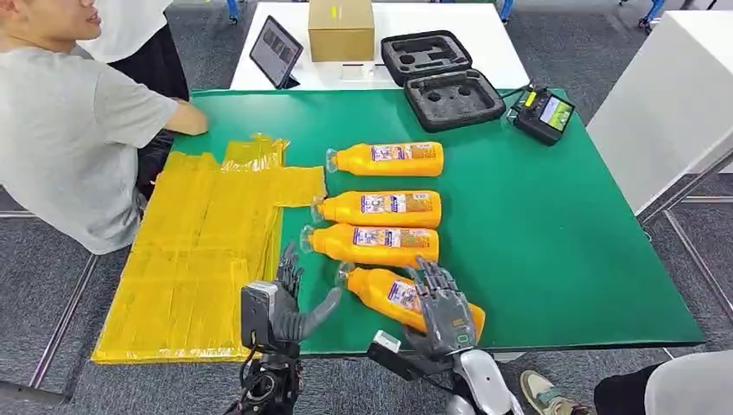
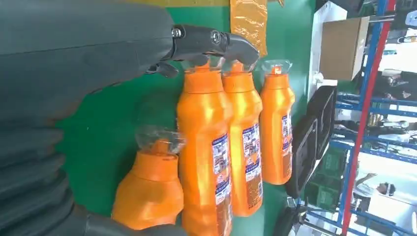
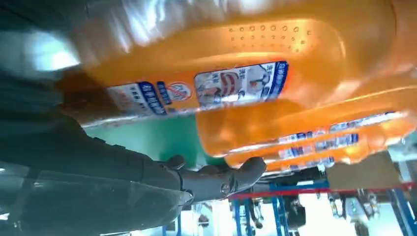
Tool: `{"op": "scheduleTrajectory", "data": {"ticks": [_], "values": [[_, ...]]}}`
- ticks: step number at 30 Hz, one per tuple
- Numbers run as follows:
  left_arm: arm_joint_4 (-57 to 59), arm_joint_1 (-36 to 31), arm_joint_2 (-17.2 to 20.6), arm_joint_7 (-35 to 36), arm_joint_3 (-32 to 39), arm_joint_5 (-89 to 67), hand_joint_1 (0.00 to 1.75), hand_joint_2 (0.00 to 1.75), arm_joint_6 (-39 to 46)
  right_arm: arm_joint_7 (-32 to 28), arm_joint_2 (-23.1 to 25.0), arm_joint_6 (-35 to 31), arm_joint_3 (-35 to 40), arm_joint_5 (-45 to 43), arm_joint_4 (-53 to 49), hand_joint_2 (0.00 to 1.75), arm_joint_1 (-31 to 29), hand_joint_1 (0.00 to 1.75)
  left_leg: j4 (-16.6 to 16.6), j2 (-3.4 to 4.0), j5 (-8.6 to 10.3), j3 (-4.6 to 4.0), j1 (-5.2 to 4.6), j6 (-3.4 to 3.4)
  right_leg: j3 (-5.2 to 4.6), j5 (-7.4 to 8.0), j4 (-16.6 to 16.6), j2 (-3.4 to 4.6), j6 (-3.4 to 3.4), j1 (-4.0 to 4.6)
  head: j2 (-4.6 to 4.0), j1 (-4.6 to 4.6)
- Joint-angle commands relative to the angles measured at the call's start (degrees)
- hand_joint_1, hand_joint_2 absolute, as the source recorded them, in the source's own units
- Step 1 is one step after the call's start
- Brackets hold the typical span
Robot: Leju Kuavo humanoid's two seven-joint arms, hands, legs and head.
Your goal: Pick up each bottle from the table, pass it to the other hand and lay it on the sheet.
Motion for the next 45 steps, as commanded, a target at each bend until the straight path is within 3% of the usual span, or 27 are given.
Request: {"op": "scheduleTrajectory", "data": {"ticks": [1,3,4,11,22,38,42,45], "values": [[3.2,-1.5,0.9,0.3,-0.9,0.0,0.00,1.75,0.4,4.1,0.5,5.2,1.9,0.4,4.3,1.75,-1.6,0.00,-0.1,0.04,-0.05,0.18,0.02,-0.08,0.14,-0.02,-0.1,0.12,-0.06,0.01,0.00,-0.02],[3.0,-1.4,0.8,0.7,-0.7,-0.6,0.00,1.75,0.7,6.8,0.9,7.6,2.6,1.6,4.1,1.75,-0.6,0.00,-0.1,-0.03,-0.05,0.17,0.05,-0.08,0.17,-0.03,-0.1,0.06,-0.07,0.04,0.00,-0.02],[2.9,-1.5,0.7,1.0,-0.6,-0.9,0.00,0.00,1.0,7.5,1.2,7.7,2.8,1.8,3.8,1.75,-0.2,0.00,-0.1,-0.07,-0.05,0.22,0.03,-0.09,0.21,-0.05,-0.1,0.03,-0.08,0.02,0.00,0.00],[2.0,-0.5,0.6,1.5,0.6,-2.5,0.00,0.00,2.1,15.8,1.1,6.2,6.0,9.3,-2.6,1.75,4.7,0.00,-0.1,-0.20,-0.06,0.30,0.05,-0.15,0.27,-0.12,0.0,-0.07,-0.13,0.03,0.00,0.00],[-0.1,0.0,0.3,3.1,2.8,-4.0,0.00,0.00,1.8,20.4,0.4,6.9,7.0,14.3,-10.9,1.75,9.1,0.00,0.0,-0.12,-0.05,0.12,0.03,-0.07,0.11,-0.08,0.0,-0.05,-0.06,0.02,0.00,0.00],[-0.1,0.3,-0.3,3.0,3.8,-4.8,0.00,0.00,1.3,23.2,0.3,8.4,5.8,16.2,-13.2,1.75,9.8,0.00,0.0,-0.05,-0.05,0.08,0.02,-0.07,0.06,-0.05,0.0,0.03,-0.05,0.02,0.00,0.00],[-0.2,0.4,-0.3,3.1,4.0,-5.1,0.00,0.00,1.1,23.5,-0.1,5.3,4.4,16.2,-9.5,1.75,8.1,0.00,0.0,-0.06,-0.07,0.19,0.02,-0.08,0.16,-0.07,0.0,0.05,-0.07,0.01,0.00,0.00],[-0.6,0.7,-0.2,2.8,4.2,-5.3,0.00,0.00,1.4,26.8,-3.6,-2.4,5.6,16.2,-7.8,1.75,6.7,0.00,0.0,-0.03,-0.07,0.19,0.02,-0.09,0.16,-0.05,0.0,0.08,-0.07,0.01,0.00,0.00]]}}
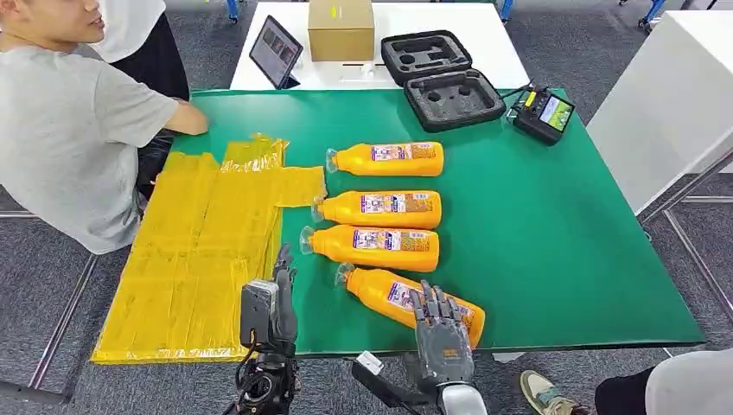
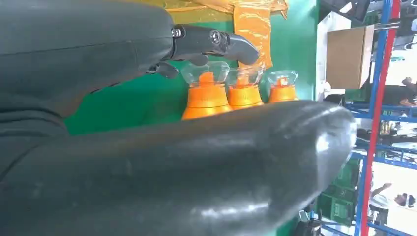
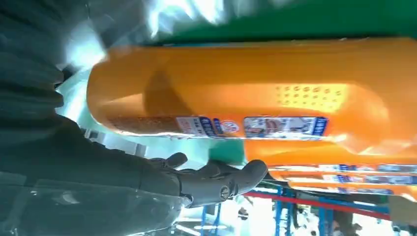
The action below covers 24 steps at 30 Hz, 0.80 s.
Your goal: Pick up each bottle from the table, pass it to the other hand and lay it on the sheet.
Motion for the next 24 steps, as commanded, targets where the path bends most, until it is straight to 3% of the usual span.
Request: {"op": "scheduleTrajectory", "data": {"ticks": [1,4,8,24], "values": [[0.4,-0.2,0.1,-0.1,1.9,-0.3,0.00,0.00,0.2,4.0,-4.9,-10.0,-0.5,0.0,5.4,1.75,-3.5,0.00,-0.1,0.04,-0.04,0.17,0.03,-0.07,0.16,0.00,-0.1,0.11,-0.05,0.03,0.00,-0.02],[0.7,-0.2,0.1,-0.1,1.8,-0.2,0.00,0.00,0.0,4.7,-6.1,-14.0,-1.3,0.0,6.7,1.75,-4.4,0.00,0.0,0.02,-0.03,0.14,0.02,-0.05,0.13,0.01,-0.1,0.08,-0.04,0.01,0.00,-0.02],[1.4,-0.5,-0.1,-0.5,1.9,-0.2,0.00,0.00,0.2,1.6,-3.0,-13.8,-5.4,0.0,12.7,1.75,-6.5,0.00,-0.1,0.02,-0.02,0.15,0.03,-0.06,0.16,0.02,-0.1,0.08,-0.05,0.03,0.00,0.00],[2.2,-1.1,-0.2,-0.7,1.5,-0.1,0.00,0.00,0.1,-3.0,0.6,-13.6,-12.7,-1.0,24.7,1.75,-10.8,0.00,-0.1,0.00,-0.02,0.19,0.04,-0.08,0.19,0.01,-0.1,0.07,-0.06,0.03,0.00,0.00]]}}
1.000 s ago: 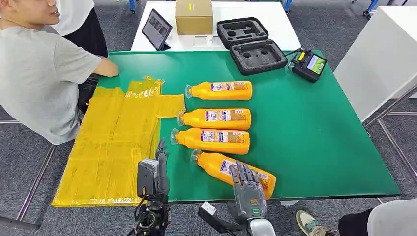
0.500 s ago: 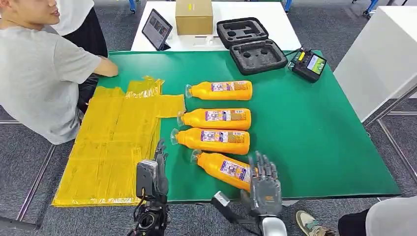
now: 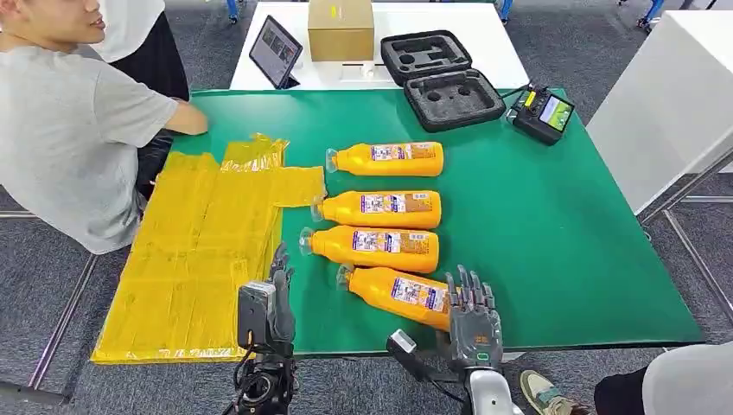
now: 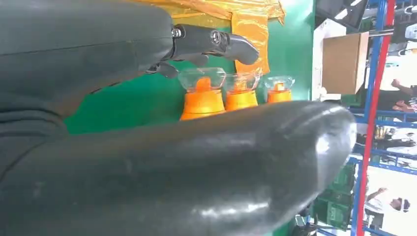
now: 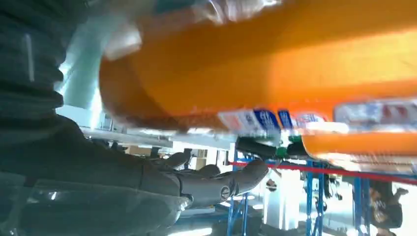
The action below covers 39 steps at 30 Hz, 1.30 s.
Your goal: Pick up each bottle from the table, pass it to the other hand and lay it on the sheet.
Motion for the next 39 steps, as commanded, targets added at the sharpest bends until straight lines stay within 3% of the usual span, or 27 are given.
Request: {"op": "scheduleTrajectory", "data": {"ticks": [1,12,13,14,16,24,34,35,36,37,39], "values": [[2.4,-1.4,0.2,0.2,0.4,0.4,0.00,0.00,-0.2,-3.5,3.6,-0.4,-7.2,-1.2,13.0,1.75,-4.9,0.00,-0.1,0.01,-0.01,0.16,0.03,-0.06,0.14,0.01,-0.1,0.06,-0.05,0.02,0.00,-0.04],[1.8,-1.0,0.8,0.5,-0.6,0.2,0.00,0.00,-0.5,-8.8,5.9,6.9,-12.0,-4.3,15.8,1.75,-4.6,0.00,-0.1,-0.17,0.00,0.48,0.07,-0.10,0.45,-0.03,-0.1,-0.09,-0.09,0.06,0.00,0.00],[1.7,-1.1,0.8,0.5,-0.7,0.2,0.00,0.00,-0.6,-9.7,5.9,7.8,-12.2,-5.4,15.7,1.75,-4.6,0.19,-0.1,-0.07,0.01,0.50,0.05,-0.08,0.42,0.00,-0.1,-0.02,-0.06,0.04,0.00,-0.02],[1.8,-1.2,0.8,0.6,-0.7,0.2,0.00,0.00,-0.5,-10.2,5.9,8.7,-12.5,-6.3,15.7,1.75,-4.6,1.68,-0.1,-0.08,0.01,0.54,0.05,-0.07,0.45,0.00,-0.1,-0.05,-0.05,0.04,0.00,-0.02],[1.9,-1.3,0.8,0.6,-0.8,0.2,0.00,0.00,-0.6,-10.7,5.9,9.4,-12.7,-7.1,15.9,1.75,-4.8,1.75,-0.1,-0.15,0.02,0.57,0.07,-0.09,0.46,-0.01,-0.1,-0.11,-0.07,0.06,0.00,0.00],[3.1,-2.1,0.6,0.7,-1.4,0.5,0.00,0.00,-0.9,-12.8,5.2,14.3,-14.5,-11.3,21.5,1.75,-6.9,1.75,-0.1,-0.22,0.03,0.87,0.09,-0.10,0.37,-0.02,-0.2,-0.16,-0.08,0.08,0.00,-0.02],[3.7,-2.5,0.5,0.6,-1.7,0.9,0.00,0.00,-1.0,-12.7,4.4,15.6,-15.3,-11.9,24.6,1.75,-8.1,1.75,-0.1,-0.02,-0.16,1.36,0.09,-0.04,0.66,-0.14,-0.2,-0.04,-0.12,0.09,0.00,0.02],[3.8,-2.6,0.5,0.5,-1.8,1.0,0.00,0.00,-1.0,-13.9,4.5,15.4,-15.7,-13.2,25.0,1.75,-8.3,1.75,-0.1,-0.15,-0.06,1.21,0.09,-0.09,0.54,-0.08,-0.2,-0.14,-0.15,0.09,0.00,0.00],[3.9,-2.7,0.5,0.3,-1.9,1.1,0.00,0.00,-0.9,-20.3,5.2,17.5,-17.9,-20.2,25.7,1.75,-8.8,1.75,-0.1,-0.07,-0.20,1.31,0.09,-0.19,0.63,-0.11,-0.2,-0.10,-0.12,0.09,0.00,0.00],[4.0,-2.8,0.5,-0.2,-2.0,1.1,0.00,1.75,-0.5,-25.1,5.3,19.9,-19.4,-25.6,26.8,1.75,-9.2,1.75,-0.1,0.06,-0.24,1.47,0.08,-0.16,0.73,-0.15,-0.2,0.00,-0.08,0.07,0.00,0.00],[3.5,-2.9,0.4,-2.3,-1.5,1.7,0.00,1.75,1.0,-32.8,5.1,22.6,-20.1,-32.4,27.8,1.75,-9.4,1.75,-0.1,0.04,-0.23,1.50,0.08,-0.14,0.79,-0.21,-0.2,0.00,0.07,0.08,0.00,0.00]]}}
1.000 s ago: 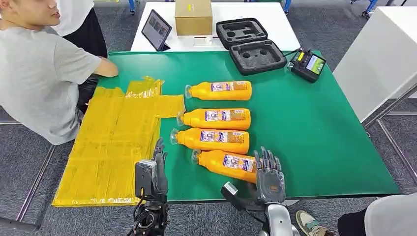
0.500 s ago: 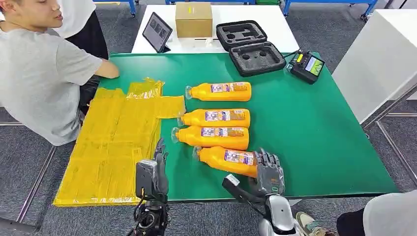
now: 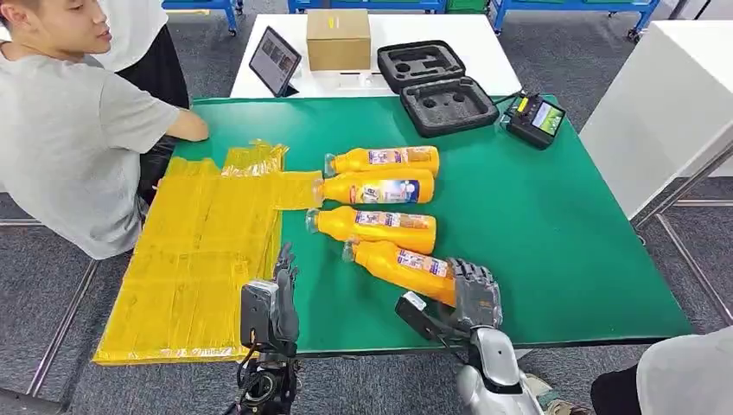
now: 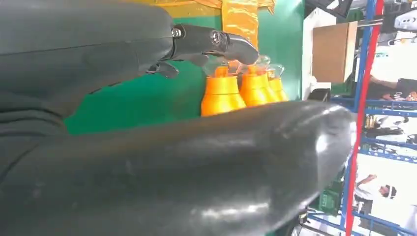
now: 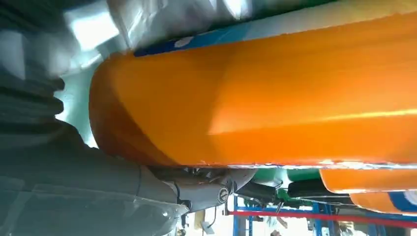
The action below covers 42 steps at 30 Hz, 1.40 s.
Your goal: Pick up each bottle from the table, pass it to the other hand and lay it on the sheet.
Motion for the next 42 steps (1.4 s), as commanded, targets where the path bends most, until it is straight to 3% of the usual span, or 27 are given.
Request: {"op": "scheduleTrajectory", "data": {"ticks": [1,3,5,6,7,10,13,21,22,26,31,32,42], "values": [[3.0,-2.4,0.5,-3.5,-0.5,1.3,0.00,1.75,2.8,-20.9,0.1,12.0,-7.5,-22.3,12.8,1.75,1.3,1.75,-0.1,-0.47,0.20,-0.38,0.07,-0.03,-0.15,0.15,-0.1,-0.37,-0.08,0.07,0.00,0.02],[1.5,-2.0,0.9,-5.1,-0.3,2.2,0.00,1.75,4.8,-26.7,0.7,13.3,-6.6,-27.0,10.0,1.75,2.1,1.75,-0.1,-0.22,0.09,-0.43,0.09,0.10,-0.24,0.18,-0.2,-0.23,-0.22,0.10,0.00,0.02],[1.7,-1.9,1.2,-3.9,-0.6,3.8,0.00,1.75,5.3,-29.5,1.5,15.1,-5.0,-31.0,4.8,1.75,3.8,1.75,0.1,0.47,-0.43,0.31,0.07,0.12,0.31,-0.06,0.1,0.42,-0.24,0.07,0.00,0.02],[2.9,-2.2,1.3,-2.3,-0.8,4.9,0.00,1.75,5.2,-30.1,1.6,15.0,-3.5,-31.9,2.0,1.75,4.8,1.75,0.2,0.33,-0.33,-0.04,0.08,0.06,-0.01,0.03,0.1,0.33,-0.29,0.08,0.00,0.02],[4.5,-2.7,1.1,-1.8,-0.9,5.8,0.00,1.75,5.3,-29.4,1.6,14.8,-2.0,-32.8,-0.6,1.75,5.7,1.75,0.1,0.36,-0.52,0.39,0.04,0.09,0.40,-0.13,0.1,0.34,-0.25,0.04,0.00,-0.04],[7.2,-3.5,0.8,-1.7,-1.3,6.8,0.00,1.75,5.0,-28.7,1.6,14.1,0.3,-33.8,-4.6,1.75,7.2,1.75,0.1,0.00,-0.41,0.27,0.08,0.06,0.42,-0.09,0.0,0.11,-0.19,0.11,0.00,0.02],[8.6,-4.0,0.6,-1.7,-1.7,7.2,0.00,1.75,4.5,-28.2,1.4,14.1,1.8,-34.1,-7.1,1.75,8.6,1.75,0.0,-0.05,-0.25,0.48,0.10,-0.07,1.19,-0.20,0.0,0.13,-0.15,0.11,0.00,-0.02],[8.6,-4.2,0.8,-0.7,-2.3,7.6,0.00,1.75,4.1,-28.1,0.5,13.9,3.1,-34.3,-7.3,1.75,8.9,1.75,0.0,0.00,-0.23,-0.19,0.11,-0.05,0.52,-0.19,0.0,0.13,-0.11,0.13,0.00,0.00],[9.1,-4.5,0.8,0.0,-2.9,7.8,0.00,0.00,3.3,-28.5,0.6,14.3,3.9,-35.6,-8.6,1.75,9.7,1.75,0.0,-0.08,-0.22,-0.25,0.12,-0.08,0.47,-0.19,0.0,0.08,-0.13,0.13,0.00,0.00],[11.0,-4.6,1.0,2.6,-5.2,9.0,0.00,0.00,0.5,-27.5,-0.2,13.1,5.5,-37.2,-10.8,1.75,11.1,1.75,0.0,-0.16,-0.22,-0.32,0.07,-0.08,0.41,-0.21,0.0,0.01,-0.14,0.05,0.00,0.00],[9.1,-4.1,2.0,-0.1,-8.2,6.9,0.00,0.00,-0.7,-28.3,0.1,11.3,4.5,-39.4,-10.7,1.75,10.6,1.75,0.0,-0.08,-0.25,-0.33,0.05,-0.06,0.38,-0.19,0.0,0.04,-0.12,0.04,0.00,-0.02],[8.5,-4.1,2.2,-0.4,-8.9,6.5,0.00,1.75,-0.9,-28.4,0.2,11.2,4.2,-39.8,-10.7,1.75,10.4,1.75,0.0,-0.16,-0.25,-0.37,0.06,-0.09,0.35,-0.21,0.0,0.00,-0.15,0.05,0.00,-0.02],[3.9,-4.9,2.2,-1.3,-11.0,4.0,0.00,1.75,-2.6,-29.2,1.0,10.3,2.5,-42.7,-7.6,1.75,7.1,1.75,0.1,-0.24,-0.25,-0.65,0.04,-0.10,0.10,-0.21,0.1,0.01,-0.17,0.03,0.00,-0.02]]}}
